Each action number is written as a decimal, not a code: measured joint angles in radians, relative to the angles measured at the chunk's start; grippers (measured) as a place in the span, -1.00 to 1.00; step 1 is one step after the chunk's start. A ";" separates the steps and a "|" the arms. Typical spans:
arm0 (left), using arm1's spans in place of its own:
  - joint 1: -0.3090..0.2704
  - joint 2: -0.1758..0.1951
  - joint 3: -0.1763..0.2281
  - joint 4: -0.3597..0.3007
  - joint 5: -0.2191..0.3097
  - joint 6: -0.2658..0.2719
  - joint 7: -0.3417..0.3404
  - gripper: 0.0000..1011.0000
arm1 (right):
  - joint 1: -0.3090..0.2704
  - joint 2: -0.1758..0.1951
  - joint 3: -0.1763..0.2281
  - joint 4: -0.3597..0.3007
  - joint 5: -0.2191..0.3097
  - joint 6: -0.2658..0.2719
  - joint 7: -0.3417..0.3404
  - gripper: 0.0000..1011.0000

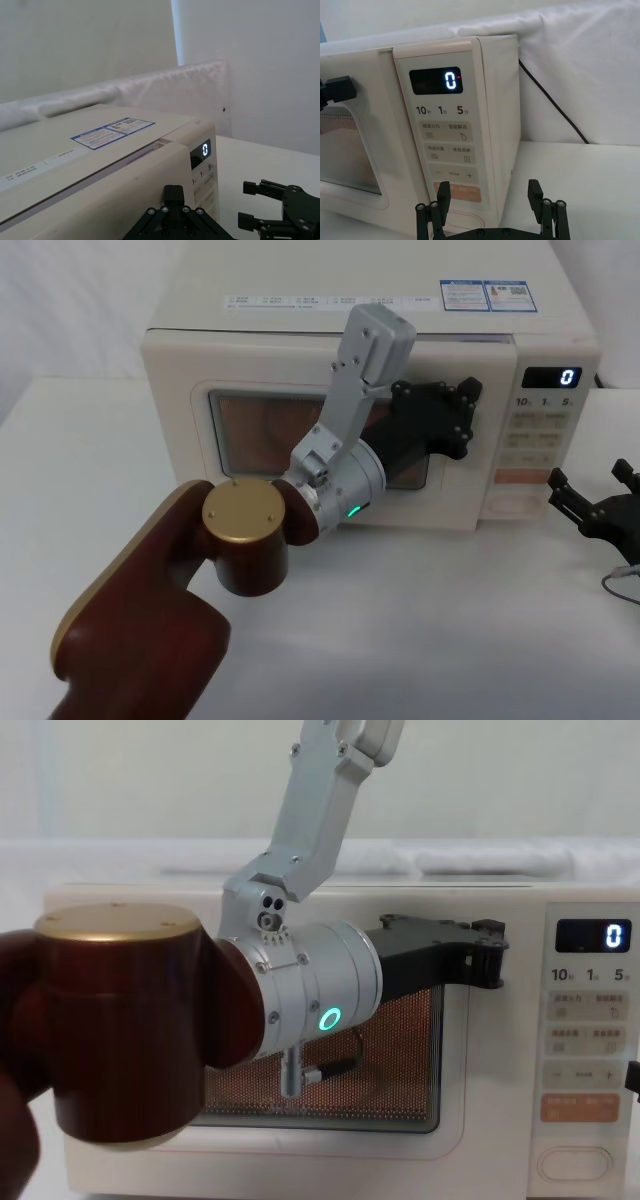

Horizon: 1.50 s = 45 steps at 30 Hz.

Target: Press the button to open the microwave door with one hand; close the microwave door with the other hand.

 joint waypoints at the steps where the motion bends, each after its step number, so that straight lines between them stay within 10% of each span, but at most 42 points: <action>1: -0.002 -0.003 -0.001 0.004 0.001 -0.001 0.000 -1.00 | 0.000 0.000 0.000 0.000 0.000 0.000 0.000 0.98; 27: -0.025 -0.056 -0.024 0.055 0.037 -0.005 0.013 -1.00 | 0.000 0.000 0.000 0.000 0.000 0.000 0.000 0.98; 45: 0.186 0.073 -0.043 -0.226 0.031 0.030 0.016 -1.00 | 0.000 0.000 0.000 0.000 0.000 0.000 0.000 0.98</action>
